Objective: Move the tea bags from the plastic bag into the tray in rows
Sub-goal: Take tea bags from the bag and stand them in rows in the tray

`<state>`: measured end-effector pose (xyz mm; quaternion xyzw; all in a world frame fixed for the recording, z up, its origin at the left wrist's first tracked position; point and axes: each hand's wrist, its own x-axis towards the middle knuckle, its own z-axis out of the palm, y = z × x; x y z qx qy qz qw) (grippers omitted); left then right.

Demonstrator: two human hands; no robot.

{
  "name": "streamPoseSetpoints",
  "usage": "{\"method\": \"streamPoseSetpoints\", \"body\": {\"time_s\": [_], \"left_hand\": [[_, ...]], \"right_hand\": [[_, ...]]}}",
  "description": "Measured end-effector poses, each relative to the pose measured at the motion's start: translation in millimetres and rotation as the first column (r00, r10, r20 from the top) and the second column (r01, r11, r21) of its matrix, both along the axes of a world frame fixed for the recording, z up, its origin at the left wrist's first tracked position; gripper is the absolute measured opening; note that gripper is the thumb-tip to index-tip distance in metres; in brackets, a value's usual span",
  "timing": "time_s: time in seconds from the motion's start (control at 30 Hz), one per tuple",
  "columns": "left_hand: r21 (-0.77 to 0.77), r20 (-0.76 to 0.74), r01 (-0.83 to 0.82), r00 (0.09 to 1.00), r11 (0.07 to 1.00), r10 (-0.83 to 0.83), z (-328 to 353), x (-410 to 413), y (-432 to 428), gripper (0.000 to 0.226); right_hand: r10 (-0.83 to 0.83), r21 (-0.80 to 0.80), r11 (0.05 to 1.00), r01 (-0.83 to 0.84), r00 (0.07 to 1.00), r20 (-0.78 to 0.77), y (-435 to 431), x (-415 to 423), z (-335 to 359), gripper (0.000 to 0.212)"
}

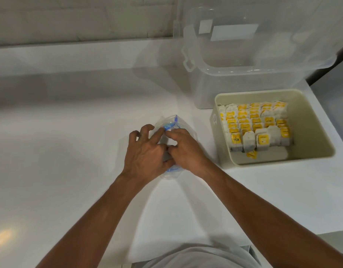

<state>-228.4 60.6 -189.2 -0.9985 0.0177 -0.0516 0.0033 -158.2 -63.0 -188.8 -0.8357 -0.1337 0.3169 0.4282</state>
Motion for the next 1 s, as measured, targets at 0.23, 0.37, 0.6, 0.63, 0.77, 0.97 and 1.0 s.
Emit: {"method": "streamPoseSetpoints", "body": {"time_s": [0.23, 0.37, 0.6, 0.63, 0.77, 0.97, 1.0], "left_hand": [[-0.034, 0.029, -0.019, 0.999, 0.999, 0.02, 1.7, 2.2, 2.2, 0.05], [-0.099, 0.081, -0.029, 0.996, 0.995, 0.037, 5.6, 1.8, 2.1, 0.052], [-0.232, 0.166, -0.113, 0.974, 0.966, 0.154, 8.8, 6.6, 0.8, 0.045], [-0.275, 0.171, -0.109, 0.972, 0.955, 0.16, 9.4, 7.0, -0.8, 0.04], [-0.5, 0.097, -0.164, 0.965, 0.85, 0.244, 15.3, 9.7, -2.5, 0.012], [-0.74, -0.201, -0.24, 0.97, 0.628, 0.135, 33.9, 15.9, 10.9, 0.002], [-0.739, -0.207, -0.225, 0.973, 0.635, 0.104, 35.7, 16.3, 12.9, 0.003]], "right_hand": [[-0.146, 0.166, 0.972, 0.165, 0.982, -0.123, -10.8, -9.2, 8.4, 0.038], [-0.189, 0.183, 0.961, 0.205, 0.977, -0.1, -24.0, -13.6, 18.5, 0.035], [-0.156, 0.218, 0.958, 0.189, 0.974, -0.163, -43.1, -20.8, 42.0, 0.033], [-0.158, 0.236, 0.952, 0.196, 0.972, -0.172, -45.0, -21.1, 43.4, 0.034], [-0.208, 0.253, 0.94, 0.231, 0.971, -0.114, -48.3, -16.8, 44.4, 0.035], [-0.261, 0.235, 0.94, 0.247, 0.965, 0.03, -44.0, -11.2, 35.9, 0.04], [-0.246, 0.214, 0.949, 0.229, 0.968, 0.055, -43.7, -12.0, 34.6, 0.03]]}}
